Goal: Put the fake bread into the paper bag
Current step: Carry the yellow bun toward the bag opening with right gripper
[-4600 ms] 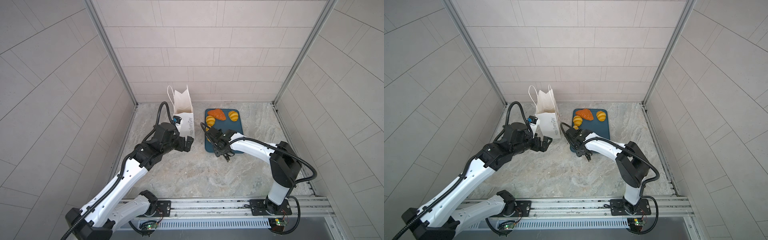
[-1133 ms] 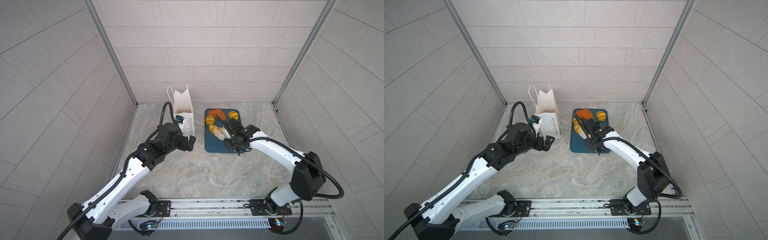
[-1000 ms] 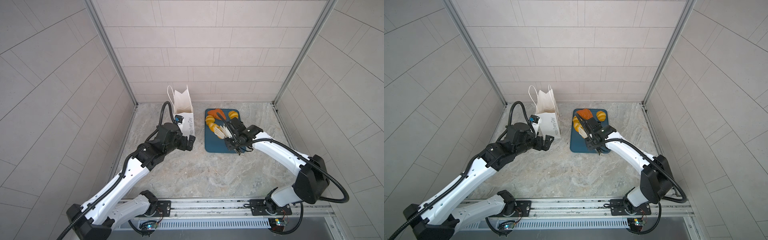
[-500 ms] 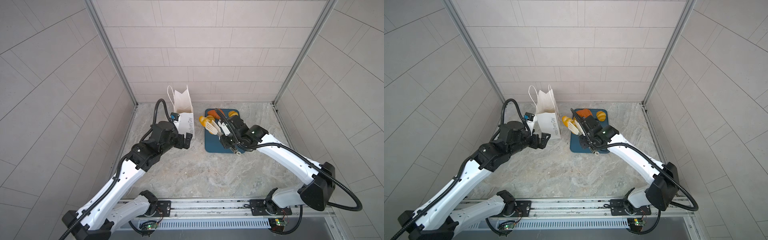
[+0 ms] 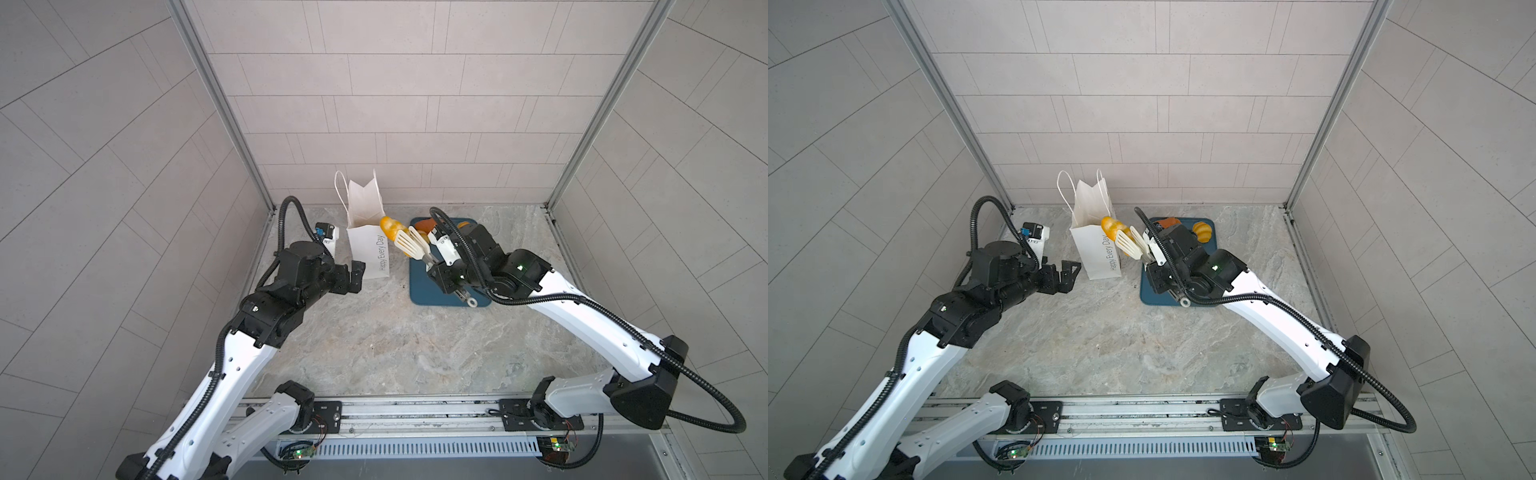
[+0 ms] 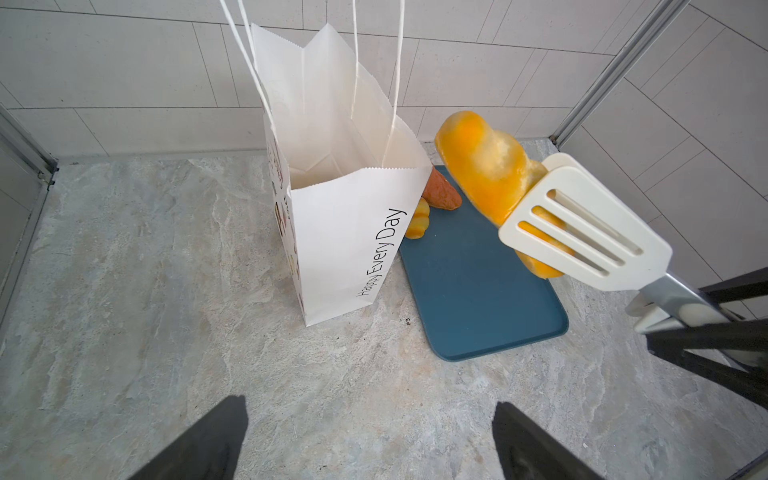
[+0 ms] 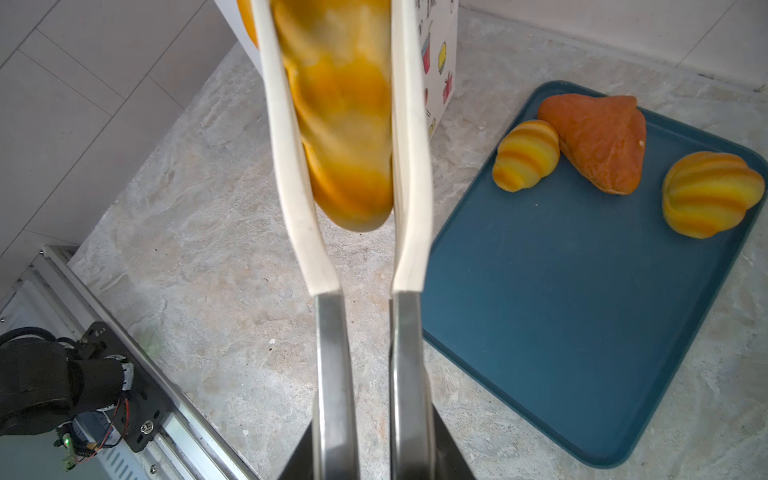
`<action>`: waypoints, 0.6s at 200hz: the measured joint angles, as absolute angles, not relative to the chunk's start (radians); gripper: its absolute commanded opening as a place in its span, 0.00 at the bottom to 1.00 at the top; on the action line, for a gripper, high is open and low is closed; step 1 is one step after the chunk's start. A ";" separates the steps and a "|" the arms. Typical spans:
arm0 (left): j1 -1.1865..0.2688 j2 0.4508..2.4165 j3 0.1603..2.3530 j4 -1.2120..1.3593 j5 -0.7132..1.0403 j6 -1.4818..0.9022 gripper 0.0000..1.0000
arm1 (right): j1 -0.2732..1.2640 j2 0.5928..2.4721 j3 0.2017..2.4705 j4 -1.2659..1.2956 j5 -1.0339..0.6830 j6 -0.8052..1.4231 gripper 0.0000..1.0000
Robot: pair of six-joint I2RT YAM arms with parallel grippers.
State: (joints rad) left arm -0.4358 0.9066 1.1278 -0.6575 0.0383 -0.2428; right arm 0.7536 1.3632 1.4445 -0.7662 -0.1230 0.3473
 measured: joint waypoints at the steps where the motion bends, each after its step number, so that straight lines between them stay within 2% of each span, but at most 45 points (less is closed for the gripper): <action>1: -0.435 0.907 1.128 -0.658 0.039 -0.243 1.00 | 0.754 1.363 1.445 -0.766 -0.123 0.347 0.32; 36: -0.418 0.907 1.128 -0.662 0.052 -0.243 1.00 | 0.772 1.404 1.523 -0.751 -0.136 0.352 0.33; 120: -0.413 0.897 1.128 -0.672 0.073 -0.242 1.00 | 0.772 1.633 1.763 -0.730 -0.184 0.382 0.35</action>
